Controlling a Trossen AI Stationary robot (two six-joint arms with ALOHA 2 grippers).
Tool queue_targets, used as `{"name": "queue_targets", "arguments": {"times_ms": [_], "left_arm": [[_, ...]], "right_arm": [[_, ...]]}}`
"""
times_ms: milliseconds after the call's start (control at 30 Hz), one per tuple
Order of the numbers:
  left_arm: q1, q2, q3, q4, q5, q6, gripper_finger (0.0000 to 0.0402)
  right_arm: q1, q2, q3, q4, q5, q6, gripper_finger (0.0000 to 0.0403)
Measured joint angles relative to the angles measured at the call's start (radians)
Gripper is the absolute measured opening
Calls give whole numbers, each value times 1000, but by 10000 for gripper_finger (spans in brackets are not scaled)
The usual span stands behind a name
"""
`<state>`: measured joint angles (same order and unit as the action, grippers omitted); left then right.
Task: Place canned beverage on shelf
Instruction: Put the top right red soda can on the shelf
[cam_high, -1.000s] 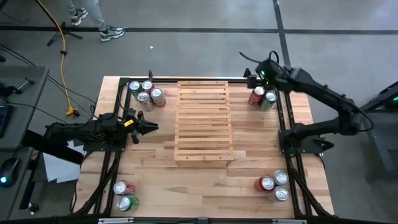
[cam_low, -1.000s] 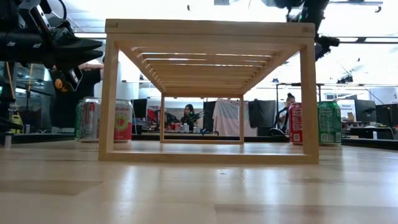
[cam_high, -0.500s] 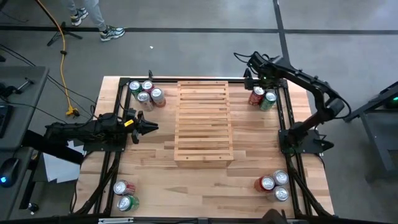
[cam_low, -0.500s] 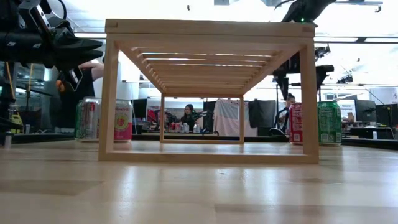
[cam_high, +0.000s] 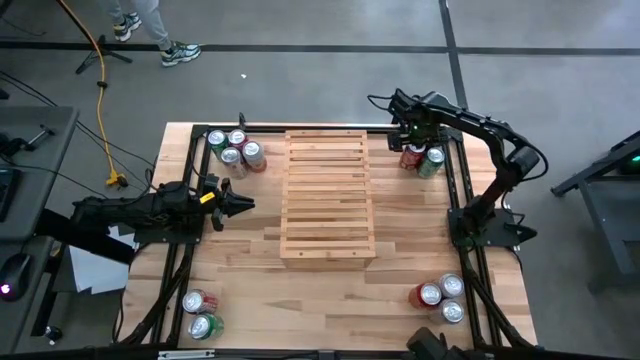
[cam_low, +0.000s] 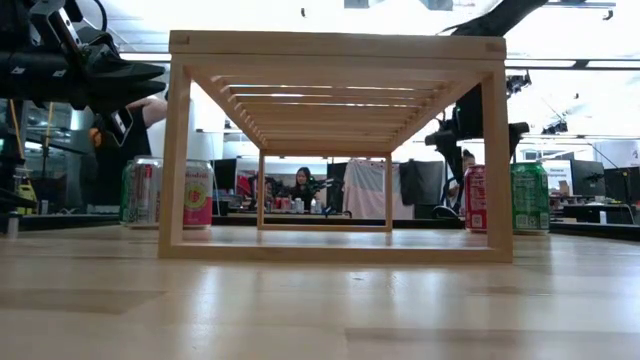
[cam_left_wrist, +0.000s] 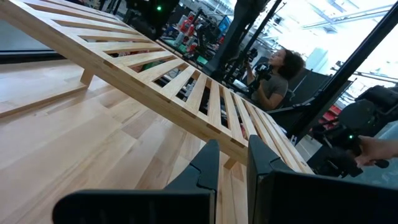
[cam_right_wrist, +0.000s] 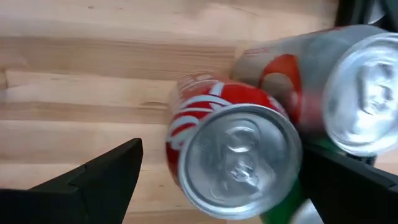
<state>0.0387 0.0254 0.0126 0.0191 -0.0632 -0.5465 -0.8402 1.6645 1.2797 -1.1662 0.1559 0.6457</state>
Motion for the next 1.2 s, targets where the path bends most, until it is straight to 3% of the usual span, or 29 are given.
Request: {"name": "queue_targets", "arguments": {"times_ms": [333, 667, 833, 1033, 1200], "left_arm": [[0, 0, 0, 0, 0, 0, 1], [0, 0, 0, 0, 0, 0, 1], [0, 0, 0, 0, 0, 0, 1], [0, 0, 0, 0, 0, 0, 1], [0, 0, 0, 0, 0, 0, 1]], "right_arm": [[0, 54, 0, 8, -20, -26, 385], [7, 56, 0, 21, -33, -42, 292], [32, 29, 14, 12, -42, -75, 291], [55, -53, 107, -26, -31, -133, 291], [68, -110, 287, -85, -18, -229, 291]]}}
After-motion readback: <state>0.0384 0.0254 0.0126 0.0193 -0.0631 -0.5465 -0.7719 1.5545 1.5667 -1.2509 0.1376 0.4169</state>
